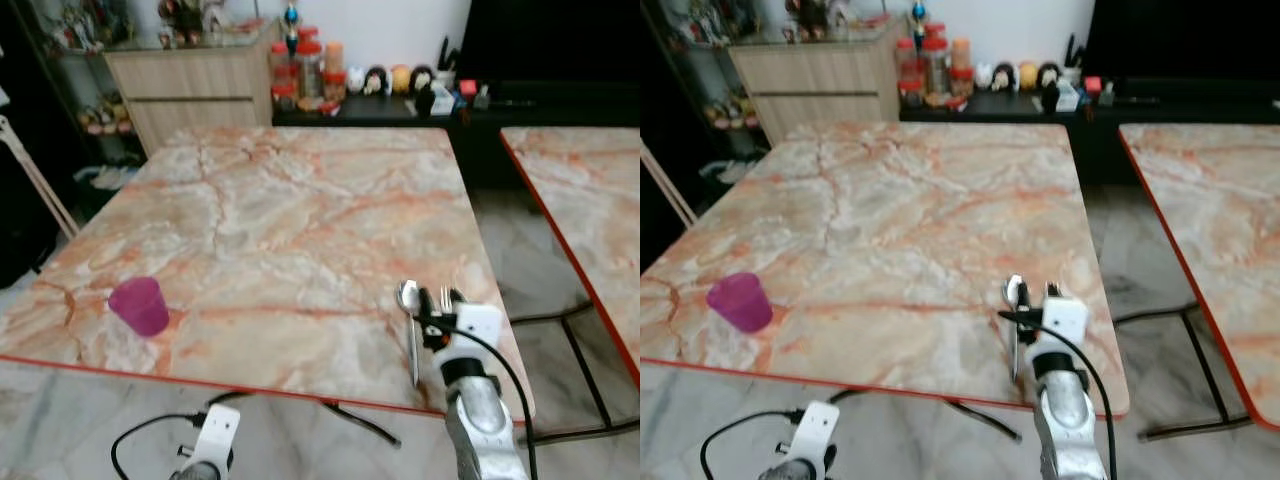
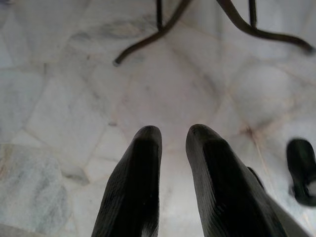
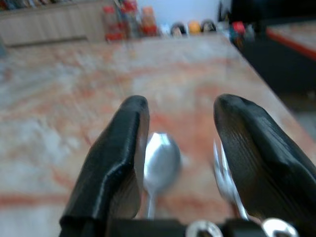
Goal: Setting the table
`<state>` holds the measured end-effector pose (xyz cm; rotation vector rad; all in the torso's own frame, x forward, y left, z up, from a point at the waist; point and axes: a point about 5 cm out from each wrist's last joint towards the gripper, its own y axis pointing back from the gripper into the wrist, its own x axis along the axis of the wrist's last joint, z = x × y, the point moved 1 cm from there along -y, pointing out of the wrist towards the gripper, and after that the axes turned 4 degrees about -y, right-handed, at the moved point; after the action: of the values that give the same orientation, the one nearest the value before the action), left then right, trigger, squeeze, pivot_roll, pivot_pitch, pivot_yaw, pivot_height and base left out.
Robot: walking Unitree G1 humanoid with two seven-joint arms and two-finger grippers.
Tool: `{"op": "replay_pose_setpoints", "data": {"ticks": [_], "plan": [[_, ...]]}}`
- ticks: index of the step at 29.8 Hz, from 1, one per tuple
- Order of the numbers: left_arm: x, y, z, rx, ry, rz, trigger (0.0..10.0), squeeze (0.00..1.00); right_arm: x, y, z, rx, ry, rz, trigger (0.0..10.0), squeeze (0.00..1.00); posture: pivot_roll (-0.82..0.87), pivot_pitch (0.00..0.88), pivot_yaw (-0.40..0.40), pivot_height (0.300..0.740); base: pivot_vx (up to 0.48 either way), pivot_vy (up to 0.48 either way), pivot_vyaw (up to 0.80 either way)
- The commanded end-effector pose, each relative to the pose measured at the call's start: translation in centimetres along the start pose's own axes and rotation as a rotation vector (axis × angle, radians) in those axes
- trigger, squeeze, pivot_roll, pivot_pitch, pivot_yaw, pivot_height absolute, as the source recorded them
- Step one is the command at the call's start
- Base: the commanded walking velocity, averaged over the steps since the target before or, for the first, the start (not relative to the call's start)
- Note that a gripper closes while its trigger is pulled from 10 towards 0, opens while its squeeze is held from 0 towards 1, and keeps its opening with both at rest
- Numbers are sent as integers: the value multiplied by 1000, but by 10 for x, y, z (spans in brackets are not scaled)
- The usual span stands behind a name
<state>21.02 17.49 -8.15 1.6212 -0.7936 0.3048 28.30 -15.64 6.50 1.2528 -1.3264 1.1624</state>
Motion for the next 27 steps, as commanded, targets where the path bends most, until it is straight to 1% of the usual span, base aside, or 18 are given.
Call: {"op": "replay_pose_setpoints", "data": {"ticks": [1, 4, 8, 10, 15, 18, 20, 25, 27], "plan": [[-3, 1, -11, 22, -3, -6, 10000, 0, -1, 2, -10, 6, -9, -16, 10000, 0, -45, 0, 14, 728, 0, 0, 0], [-4, 1, -10, 20, -4, -10, 10000, 0, -2, 3, -11, 1, -12, -24, 10000, 0, -46, 0, 15, 728, 0, 0, 0], [-7, 1, -9, 16, -9, -18, 10000, 0, -6, 6, -10, -13, 1, -63, 10000, 0, -49, 0, 18, 728, 0, 0, 0], [-8, 2, -9, 12, -11, -22, 10000, 0, -7, 4, -7, -57, 3, -102, 10000, 0, -48, 0, 18, 728, 0, 0, 0], [-7, 1, -9, 8, -14, -22, 10000, 0, -6, 2, -3, -129, 20, -156, 10000, 0, -47, 0, 18, 728, 0, 0, 0], [-7, 1, -10, 7, -17, -23, 10000, 0, -3, 1, -7, -93, 39, -164, 10000, 0, -47, 0, 18, 728, 0, 0, 0], [-8, 2, -10, 6, -19, -25, 10000, 0, -4, 1, -8, -93, 37, -164, 10000, 0, -49, 0, 18, 728, 0, 0, 0], [-8, 2, -9, 0, -20, -27, 10000, 0, -15, 1, 0, -133, 73, -255, 10000, 0, -45, 0, 14, 728, 0, 0, 0], [-8, 2, -8, -5, -20, -29, 10000, 0, -16, 0, 1, -143, 37, -266, 10000, 0, -45, 0, 14, 728, 0, 0, 0]]}}
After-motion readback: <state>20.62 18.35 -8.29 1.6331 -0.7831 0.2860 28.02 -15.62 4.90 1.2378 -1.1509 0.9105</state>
